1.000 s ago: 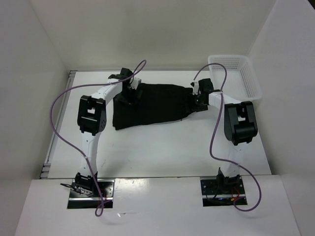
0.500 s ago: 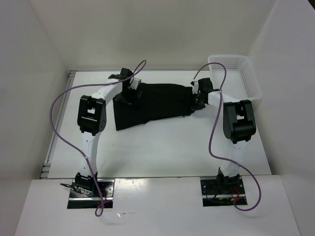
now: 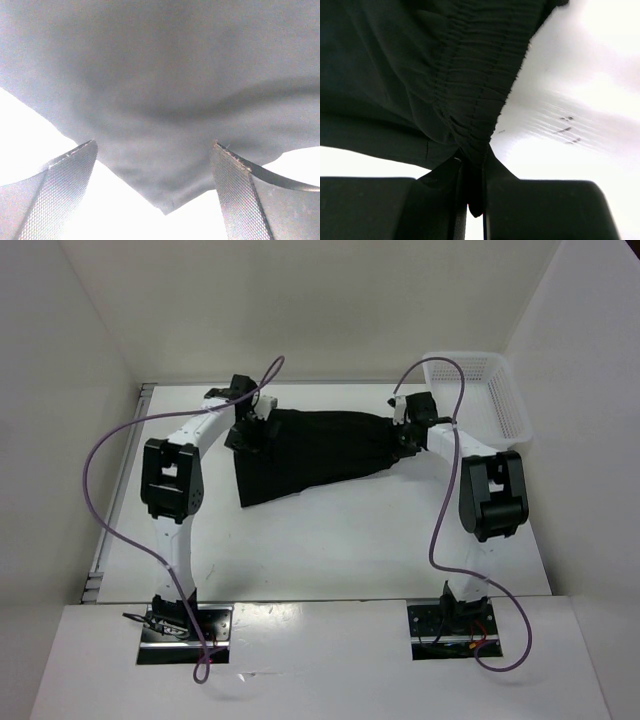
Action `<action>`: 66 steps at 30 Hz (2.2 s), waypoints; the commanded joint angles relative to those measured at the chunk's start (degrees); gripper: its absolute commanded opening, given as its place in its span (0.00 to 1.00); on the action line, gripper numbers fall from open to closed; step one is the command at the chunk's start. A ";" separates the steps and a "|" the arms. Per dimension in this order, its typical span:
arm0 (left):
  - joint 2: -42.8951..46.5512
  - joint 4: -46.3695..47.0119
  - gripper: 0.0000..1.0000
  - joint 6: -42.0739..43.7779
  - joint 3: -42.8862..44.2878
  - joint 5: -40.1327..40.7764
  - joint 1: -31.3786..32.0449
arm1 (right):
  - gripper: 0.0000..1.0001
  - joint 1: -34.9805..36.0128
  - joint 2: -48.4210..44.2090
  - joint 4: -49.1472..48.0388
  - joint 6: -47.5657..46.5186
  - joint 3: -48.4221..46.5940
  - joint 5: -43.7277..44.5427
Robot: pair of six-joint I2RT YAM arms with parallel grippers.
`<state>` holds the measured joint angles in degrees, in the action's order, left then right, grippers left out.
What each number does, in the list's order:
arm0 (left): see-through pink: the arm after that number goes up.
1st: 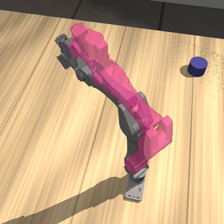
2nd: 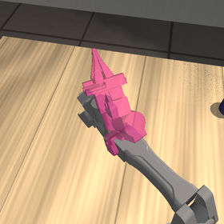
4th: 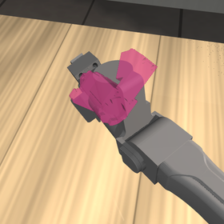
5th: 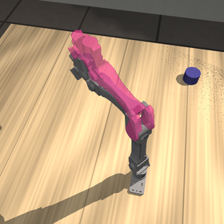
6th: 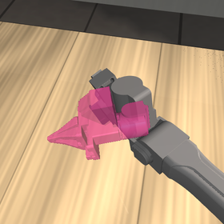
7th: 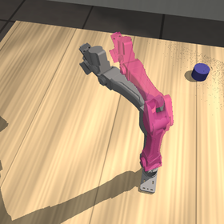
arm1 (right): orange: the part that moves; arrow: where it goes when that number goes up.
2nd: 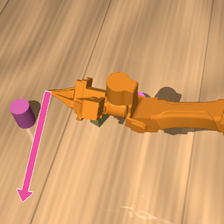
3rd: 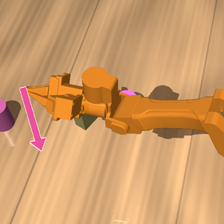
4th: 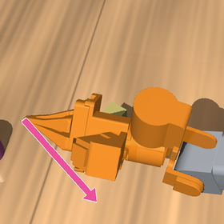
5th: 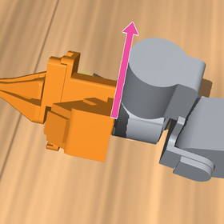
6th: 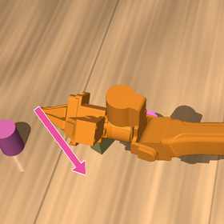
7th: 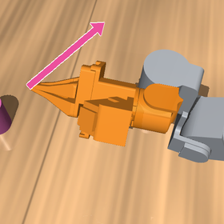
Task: Fold and stack the shorts
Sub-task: Fold the shorts
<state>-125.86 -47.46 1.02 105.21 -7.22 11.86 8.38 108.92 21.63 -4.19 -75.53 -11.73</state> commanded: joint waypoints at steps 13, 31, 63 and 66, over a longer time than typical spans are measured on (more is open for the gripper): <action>0.71 0.18 0.99 -1.02 -6.16 -4.64 -6.67 | 0.00 5.24 -7.94 3.86 -11.63 -5.15 2.40; -8.17 -0.97 0.42 -1.02 -1.41 -15.62 -6.67 | 0.00 32.03 7.95 3.95 -27.28 -30.88 22.00; 2.55 1.32 1.00 -1.02 -5.37 -15.45 -23.10 | 0.53 49.45 22.74 4.56 -24.82 -50.68 18.41; 3.17 1.32 1.00 -1.02 -4.14 -16.76 -25.64 | 0.69 50.76 22.74 5.27 -24.29 -51.21 17.09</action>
<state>-125.82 -46.24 -1.43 99.96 -23.75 -11.57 57.49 132.70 28.25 -29.89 -123.61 7.86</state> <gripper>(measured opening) 0.997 0.662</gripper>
